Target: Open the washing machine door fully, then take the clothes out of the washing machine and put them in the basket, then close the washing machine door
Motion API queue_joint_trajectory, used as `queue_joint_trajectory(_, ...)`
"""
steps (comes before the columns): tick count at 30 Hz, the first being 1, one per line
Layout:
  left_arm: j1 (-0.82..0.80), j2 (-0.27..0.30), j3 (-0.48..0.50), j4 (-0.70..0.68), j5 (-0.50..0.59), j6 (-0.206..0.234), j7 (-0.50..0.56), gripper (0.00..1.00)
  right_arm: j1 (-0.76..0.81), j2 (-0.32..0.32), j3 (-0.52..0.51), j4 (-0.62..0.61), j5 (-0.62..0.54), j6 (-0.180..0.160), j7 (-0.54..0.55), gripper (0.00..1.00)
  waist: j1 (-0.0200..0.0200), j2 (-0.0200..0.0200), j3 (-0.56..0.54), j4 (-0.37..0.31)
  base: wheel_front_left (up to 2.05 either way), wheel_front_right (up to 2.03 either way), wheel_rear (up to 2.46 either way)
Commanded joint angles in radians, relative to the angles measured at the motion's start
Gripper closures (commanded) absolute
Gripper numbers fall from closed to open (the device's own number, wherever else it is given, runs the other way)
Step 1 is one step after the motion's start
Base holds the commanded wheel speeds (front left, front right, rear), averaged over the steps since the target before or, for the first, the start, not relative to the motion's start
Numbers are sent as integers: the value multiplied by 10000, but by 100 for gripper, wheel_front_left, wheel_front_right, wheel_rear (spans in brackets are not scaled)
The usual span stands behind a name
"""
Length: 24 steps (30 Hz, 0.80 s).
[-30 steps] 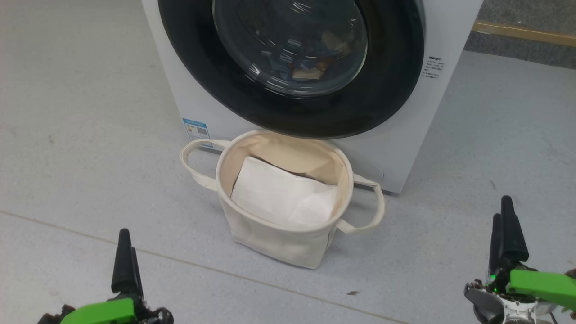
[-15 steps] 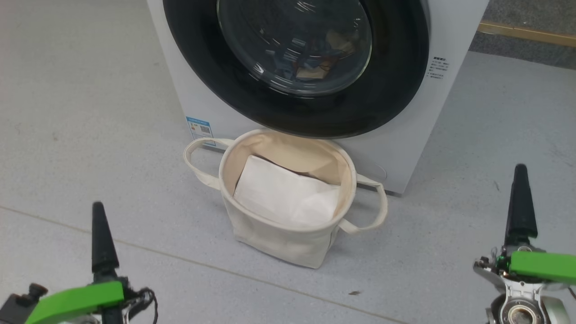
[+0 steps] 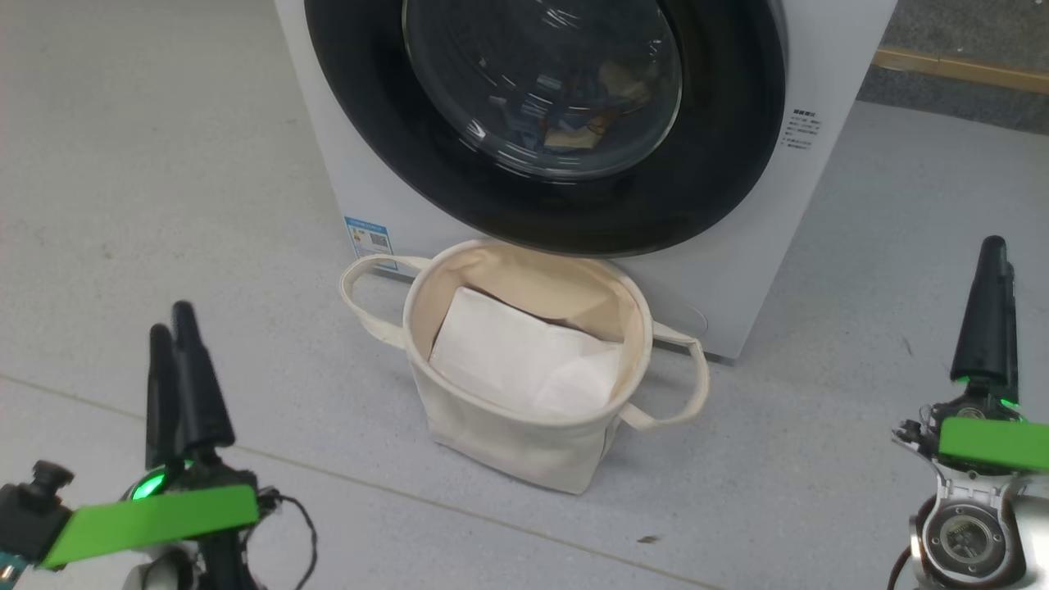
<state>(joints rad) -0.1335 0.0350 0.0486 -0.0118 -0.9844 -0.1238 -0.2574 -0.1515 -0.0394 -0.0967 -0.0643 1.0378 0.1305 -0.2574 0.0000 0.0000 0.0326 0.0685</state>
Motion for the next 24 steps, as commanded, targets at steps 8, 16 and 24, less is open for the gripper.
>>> queue_joint_trajectory(8,-538,152,-422,-1071,2640,158,-44,0,-733,-108,206,-287,-2038,2,-44,0,0,0,-231,46,0,0,0)
queue_joint_trajectory(16,-587,152,-1153,-1310,4514,514,-44,0,-827,-108,499,-372,-3838,2,-44,0,0,0,-288,67,0,0,0)
queue_joint_trajectory(24,-735,152,-1873,-523,6095,849,-44,0,-848,-110,1043,-224,-6005,2,-44,0,0,0,-265,-4,0,0,0)
